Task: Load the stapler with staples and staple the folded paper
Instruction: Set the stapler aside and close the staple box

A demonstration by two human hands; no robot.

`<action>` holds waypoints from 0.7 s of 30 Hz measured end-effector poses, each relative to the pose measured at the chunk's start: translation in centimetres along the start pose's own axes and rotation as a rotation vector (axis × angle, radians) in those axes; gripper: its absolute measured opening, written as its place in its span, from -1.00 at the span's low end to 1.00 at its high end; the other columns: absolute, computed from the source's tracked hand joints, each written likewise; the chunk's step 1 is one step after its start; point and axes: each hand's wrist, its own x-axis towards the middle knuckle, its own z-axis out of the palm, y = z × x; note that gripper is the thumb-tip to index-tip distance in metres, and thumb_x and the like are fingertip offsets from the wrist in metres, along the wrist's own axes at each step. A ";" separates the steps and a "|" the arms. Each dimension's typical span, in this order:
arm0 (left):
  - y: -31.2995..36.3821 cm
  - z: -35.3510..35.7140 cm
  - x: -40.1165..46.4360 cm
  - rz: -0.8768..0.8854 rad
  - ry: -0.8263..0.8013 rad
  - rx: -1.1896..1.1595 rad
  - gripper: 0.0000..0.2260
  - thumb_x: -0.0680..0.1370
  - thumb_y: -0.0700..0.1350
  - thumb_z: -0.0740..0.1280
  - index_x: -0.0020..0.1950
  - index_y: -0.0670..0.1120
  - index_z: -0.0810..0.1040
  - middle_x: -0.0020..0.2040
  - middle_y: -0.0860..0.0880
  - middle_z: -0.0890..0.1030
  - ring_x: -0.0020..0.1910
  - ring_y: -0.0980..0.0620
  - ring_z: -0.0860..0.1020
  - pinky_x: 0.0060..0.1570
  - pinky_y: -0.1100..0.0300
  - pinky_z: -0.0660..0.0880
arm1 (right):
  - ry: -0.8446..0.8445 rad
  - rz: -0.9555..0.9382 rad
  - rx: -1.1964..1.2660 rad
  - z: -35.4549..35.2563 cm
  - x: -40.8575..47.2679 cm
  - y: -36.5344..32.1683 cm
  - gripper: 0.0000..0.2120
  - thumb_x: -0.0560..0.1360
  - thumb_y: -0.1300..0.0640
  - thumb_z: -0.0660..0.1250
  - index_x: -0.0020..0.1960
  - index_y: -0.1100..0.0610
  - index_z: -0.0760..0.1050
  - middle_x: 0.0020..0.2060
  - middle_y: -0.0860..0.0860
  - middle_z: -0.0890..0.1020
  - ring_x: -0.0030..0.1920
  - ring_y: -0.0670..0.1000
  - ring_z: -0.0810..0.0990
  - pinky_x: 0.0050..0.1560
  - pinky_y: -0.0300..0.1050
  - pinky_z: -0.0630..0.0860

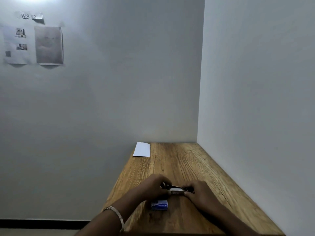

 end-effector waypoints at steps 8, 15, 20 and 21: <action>0.2 -1.2 -3.3 -0.101 0.142 -0.263 -0.65 0.58 -0.02 0.36 0.37 0.06 0.46 0.33 0.06 0.47 0.18 0.14 0.53 0.06 0.29 0.55 | 0.143 -0.019 0.050 -1.0 -1.8 -0.5 -0.69 0.52 0.03 0.41 0.25 -0.01 0.58 0.11 -0.13 0.61 0.05 -0.20 0.55 -0.02 -0.40 0.45; -1.7 -1.2 -9.7 -0.160 0.057 -0.284 -0.63 0.48 0.20 0.42 0.26 0.23 0.48 0.20 0.23 0.50 0.17 0.25 0.50 0.08 0.37 0.51 | -0.127 -0.186 0.134 0.5 -3.9 -3.4 -0.55 0.45 -0.10 0.44 0.32 -0.13 0.53 0.16 -0.24 0.57 0.08 -0.27 0.55 0.04 -0.44 0.50; -1.1 -0.8 -9.9 -0.057 0.087 -0.159 -0.69 0.48 0.04 0.47 0.20 0.22 0.56 0.12 0.25 0.56 0.10 0.34 0.51 0.12 0.37 0.51 | -0.138 -0.243 0.155 1.9 -3.7 -4.8 -0.60 0.44 -0.07 0.42 0.28 -0.11 0.57 0.13 -0.22 0.64 0.02 -0.36 0.55 0.11 -0.43 0.50; -0.9 -0.8 -9.7 -0.037 0.091 -0.152 -0.73 0.50 -0.01 0.46 0.16 0.23 0.58 0.09 0.25 0.58 0.07 0.35 0.51 0.07 0.41 0.51 | -0.138 -0.245 0.173 1.9 -3.6 -4.8 -0.65 0.45 -0.06 0.43 0.23 -0.12 0.61 0.07 -0.23 0.66 0.01 -0.34 0.58 0.07 -0.41 0.53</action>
